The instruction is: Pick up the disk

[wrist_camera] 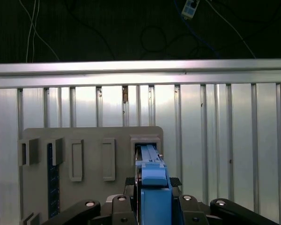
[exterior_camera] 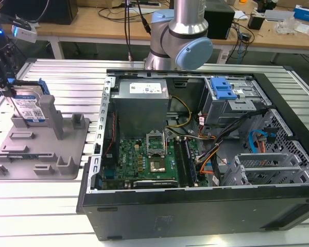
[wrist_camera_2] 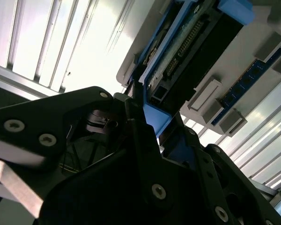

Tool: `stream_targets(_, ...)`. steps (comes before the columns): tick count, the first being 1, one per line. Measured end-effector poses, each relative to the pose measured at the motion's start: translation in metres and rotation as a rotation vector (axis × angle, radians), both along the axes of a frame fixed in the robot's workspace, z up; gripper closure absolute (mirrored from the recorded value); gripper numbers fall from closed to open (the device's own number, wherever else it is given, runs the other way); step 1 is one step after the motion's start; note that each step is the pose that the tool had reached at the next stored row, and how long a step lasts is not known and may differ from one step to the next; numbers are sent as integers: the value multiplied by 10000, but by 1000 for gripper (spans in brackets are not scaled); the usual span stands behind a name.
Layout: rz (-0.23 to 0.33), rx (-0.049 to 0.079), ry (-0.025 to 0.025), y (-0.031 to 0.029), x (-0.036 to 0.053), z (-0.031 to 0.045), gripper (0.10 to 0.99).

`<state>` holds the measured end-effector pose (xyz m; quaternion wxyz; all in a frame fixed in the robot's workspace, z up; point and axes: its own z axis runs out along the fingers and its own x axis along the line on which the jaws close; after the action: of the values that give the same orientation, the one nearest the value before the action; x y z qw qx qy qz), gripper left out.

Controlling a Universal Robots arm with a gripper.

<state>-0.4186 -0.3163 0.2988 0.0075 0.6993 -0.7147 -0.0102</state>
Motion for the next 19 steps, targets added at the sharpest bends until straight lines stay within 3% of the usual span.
stream_targets(4, 0, 0, 5, 0, 0, 19, 718)
stream_targets(7, 0, 0, 7, 0, 0, 94, 718)
stream_targets(11, 0, -1, 8, 0, 0, 337, 718)
stream_targets(12, 0, -1, 9, 0, 0, 441, 718)
stream_targets(16, 0, -1, 9, -3, 0, 641, 718)
stream_targets(19, 1, -1, 9, -18, 0, 937, 718)
